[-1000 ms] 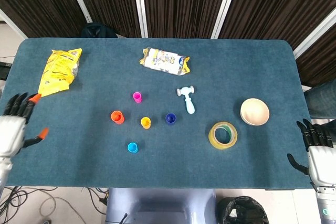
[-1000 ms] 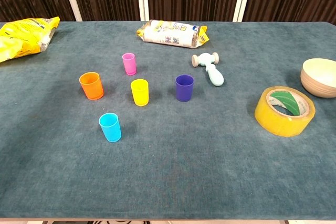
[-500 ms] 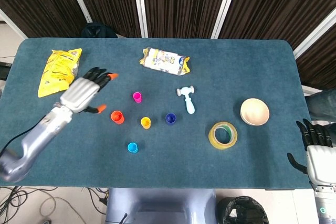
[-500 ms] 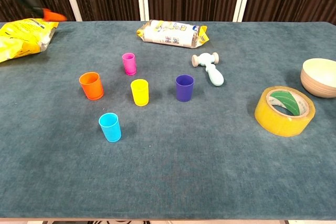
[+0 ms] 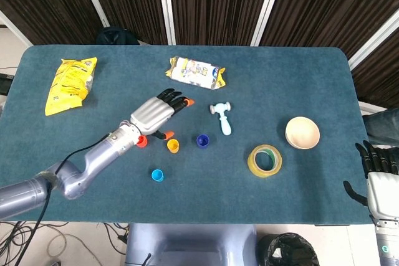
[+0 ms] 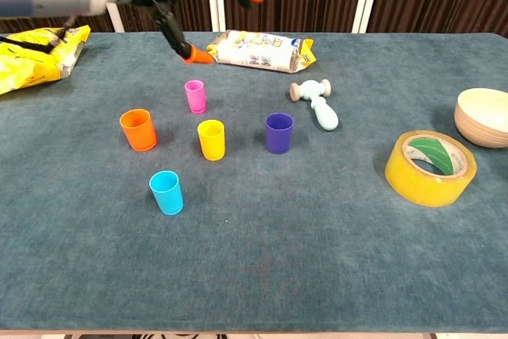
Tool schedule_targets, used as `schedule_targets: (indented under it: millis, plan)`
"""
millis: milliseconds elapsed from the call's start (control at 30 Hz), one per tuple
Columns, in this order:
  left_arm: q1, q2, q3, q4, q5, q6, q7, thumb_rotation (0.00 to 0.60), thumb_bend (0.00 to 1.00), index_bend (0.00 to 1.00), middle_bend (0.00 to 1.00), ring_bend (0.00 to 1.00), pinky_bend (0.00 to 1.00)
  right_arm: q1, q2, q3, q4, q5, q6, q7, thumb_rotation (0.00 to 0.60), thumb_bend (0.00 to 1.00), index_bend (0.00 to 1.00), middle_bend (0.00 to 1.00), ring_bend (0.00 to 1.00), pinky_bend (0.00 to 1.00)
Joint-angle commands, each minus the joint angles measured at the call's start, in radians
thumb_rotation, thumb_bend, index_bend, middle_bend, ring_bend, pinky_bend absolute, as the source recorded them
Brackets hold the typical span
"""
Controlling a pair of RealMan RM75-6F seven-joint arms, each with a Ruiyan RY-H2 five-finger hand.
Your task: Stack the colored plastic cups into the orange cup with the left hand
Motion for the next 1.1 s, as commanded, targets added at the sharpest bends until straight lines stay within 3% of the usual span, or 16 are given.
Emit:
schedule_targets:
  millis: [33,600,1100]
  plan:
    - [-0.024,-0.032,0.01,0.018,-0.027,-0.017,0.033,0.6,0.22,0.11,0.11,0.0,0.0,0.0,0.0,-0.001,-0.001,0.001,-0.002,0.001,0.6,0.32,0.09,0.08,0.13,0.08]
    - [-0.108,-0.243,0.065,0.161,-0.156,-0.03,0.127,0.6,0.21,0.16,0.12,0.0,0.0,-0.003,0.012,0.008,-0.004,0.014,-0.001,0.032,0.6,0.32,0.09,0.08,0.13,0.08]
    - [-0.129,-0.335,0.091,0.265,-0.195,0.001,0.178,0.6,0.22,0.23,0.12,0.0,0.0,-0.007,0.014,0.018,-0.005,0.025,0.008,0.042,0.6,0.32,0.09,0.08,0.13,0.08]
